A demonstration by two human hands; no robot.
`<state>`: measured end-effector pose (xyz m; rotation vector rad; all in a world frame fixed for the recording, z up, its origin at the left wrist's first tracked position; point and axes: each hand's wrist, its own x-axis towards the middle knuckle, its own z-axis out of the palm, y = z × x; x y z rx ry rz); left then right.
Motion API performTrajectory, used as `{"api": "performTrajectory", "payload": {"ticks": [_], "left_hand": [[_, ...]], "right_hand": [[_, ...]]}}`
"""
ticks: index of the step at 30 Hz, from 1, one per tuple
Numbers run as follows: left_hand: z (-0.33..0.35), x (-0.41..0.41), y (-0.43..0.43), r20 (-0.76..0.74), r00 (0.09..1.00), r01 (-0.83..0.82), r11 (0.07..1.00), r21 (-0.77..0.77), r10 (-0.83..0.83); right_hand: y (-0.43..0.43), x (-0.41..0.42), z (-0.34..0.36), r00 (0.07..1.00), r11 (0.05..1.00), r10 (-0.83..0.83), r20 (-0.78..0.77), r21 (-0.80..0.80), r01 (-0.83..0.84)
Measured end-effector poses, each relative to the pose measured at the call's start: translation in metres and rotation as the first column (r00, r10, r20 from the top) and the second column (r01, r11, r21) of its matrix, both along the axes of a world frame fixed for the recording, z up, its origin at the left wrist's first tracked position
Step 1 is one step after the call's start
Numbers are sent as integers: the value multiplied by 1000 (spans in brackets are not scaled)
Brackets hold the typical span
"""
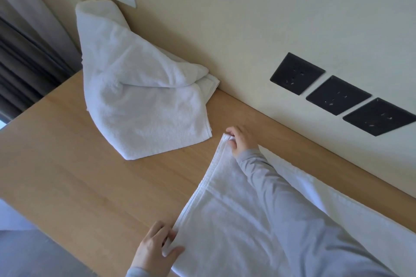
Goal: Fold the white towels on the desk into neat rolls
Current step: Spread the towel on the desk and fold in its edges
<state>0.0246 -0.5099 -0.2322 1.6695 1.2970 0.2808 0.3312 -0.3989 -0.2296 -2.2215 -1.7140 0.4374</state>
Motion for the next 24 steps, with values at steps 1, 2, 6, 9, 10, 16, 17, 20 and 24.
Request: {"api": "performTrajectory", "payload": {"ticks": [1, 2, 6, 9, 10, 16, 17, 20, 24], "left_hand": [[-1, 0, -2, 10, 1000, -11, 999, 31, 10], [-3, -1, -3, 23, 999, -24, 997, 69, 23], [-4, 2, -4, 60, 997, -53, 980, 193, 43], [-2, 6, 0, 27, 996, -81, 993, 85, 79], [-1, 8, 2, 3, 995, -98, 995, 19, 98], [5, 6, 7, -120, 988, -115, 980, -164, 96], [4, 3, 9, -149, 987, -85, 983, -164, 61], [4, -3, 12, -212, 975, 27, 986, -163, -61], [7, -3, 12, -282, 943, 144, 981, -130, -176]], "right_hand": [[-1, 1, 1, 1000, 1000, -2, 0, -5, 2], [-2, 3, 3, 1000, 1000, -11, -7, 0, 11], [-3, 10, 12, 994, 997, -52, -97, 45, 56], [2, 10, 12, 987, 997, -83, -136, -20, 81], [4, 10, 11, 986, 995, -93, -141, -50, 87], [17, 3, 2, 996, 979, -87, -5, -185, 85], [18, 2, 1, 997, 978, -68, 43, -194, 75], [23, -4, -3, 978, 970, 21, 207, -239, 30], [21, -13, -12, 939, 969, 10, 343, -234, 75]]}}
